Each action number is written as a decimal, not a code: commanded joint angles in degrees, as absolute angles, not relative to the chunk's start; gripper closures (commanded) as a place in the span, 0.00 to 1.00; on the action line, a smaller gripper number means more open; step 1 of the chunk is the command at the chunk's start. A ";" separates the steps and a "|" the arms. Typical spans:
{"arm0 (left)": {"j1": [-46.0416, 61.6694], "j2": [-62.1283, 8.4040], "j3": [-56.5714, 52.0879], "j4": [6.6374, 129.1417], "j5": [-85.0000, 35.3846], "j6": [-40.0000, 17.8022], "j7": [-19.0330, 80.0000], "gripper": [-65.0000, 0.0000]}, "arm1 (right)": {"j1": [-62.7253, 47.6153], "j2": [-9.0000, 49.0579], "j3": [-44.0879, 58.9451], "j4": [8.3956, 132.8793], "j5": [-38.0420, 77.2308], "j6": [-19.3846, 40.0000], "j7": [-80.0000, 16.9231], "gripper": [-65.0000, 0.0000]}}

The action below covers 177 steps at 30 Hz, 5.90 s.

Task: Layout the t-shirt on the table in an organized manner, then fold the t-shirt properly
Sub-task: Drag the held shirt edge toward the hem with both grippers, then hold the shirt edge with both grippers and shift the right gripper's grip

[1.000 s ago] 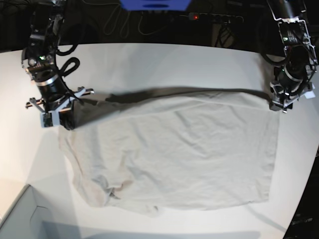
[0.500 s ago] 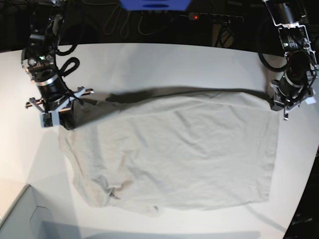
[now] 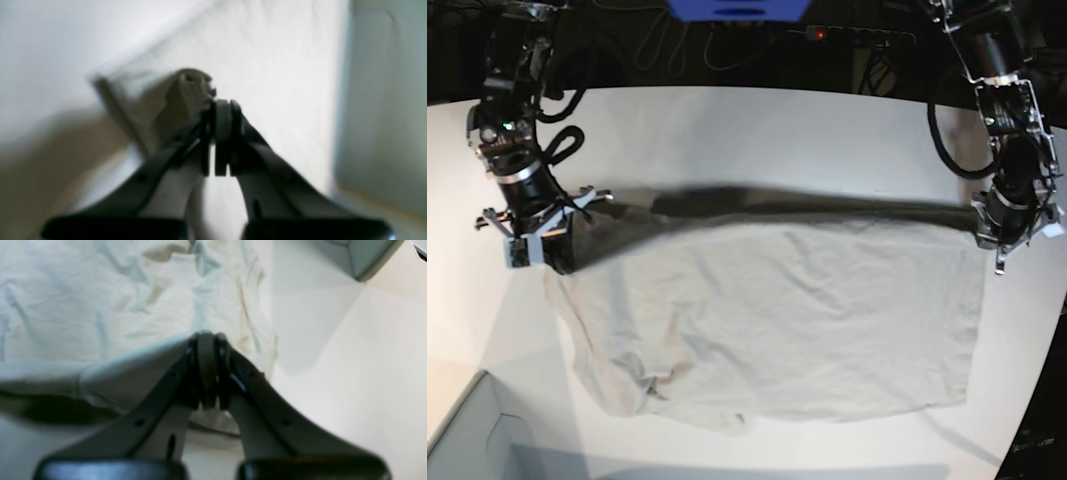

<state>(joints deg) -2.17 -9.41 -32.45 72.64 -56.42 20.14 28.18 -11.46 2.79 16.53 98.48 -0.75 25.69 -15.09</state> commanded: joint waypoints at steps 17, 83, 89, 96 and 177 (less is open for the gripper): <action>-4.53 -5.23 -23.69 79.43 -13.49 22.11 27.21 1.00 | -9.01 4.09 16.66 99.38 0.04 25.54 -13.58 1.00; -5.32 -8.84 -19.82 78.99 -15.08 21.67 27.65 0.63 | 17.89 6.20 7.43 71.78 0.04 25.54 -20.44 0.94; -0.57 -8.31 -19.47 86.64 -15.16 21.67 27.74 0.63 | 18.07 6.64 6.90 70.90 -0.04 25.54 -19.91 0.64; 2.15 -8.31 -19.82 86.73 -15.25 21.67 27.74 0.63 | 13.93 6.64 6.99 77.85 0.04 25.27 -20.44 0.49; 6.81 -7.60 -19.82 87.16 -26.15 21.58 27.65 0.63 | 11.74 4.18 6.99 67.65 0.31 25.54 -18.33 1.00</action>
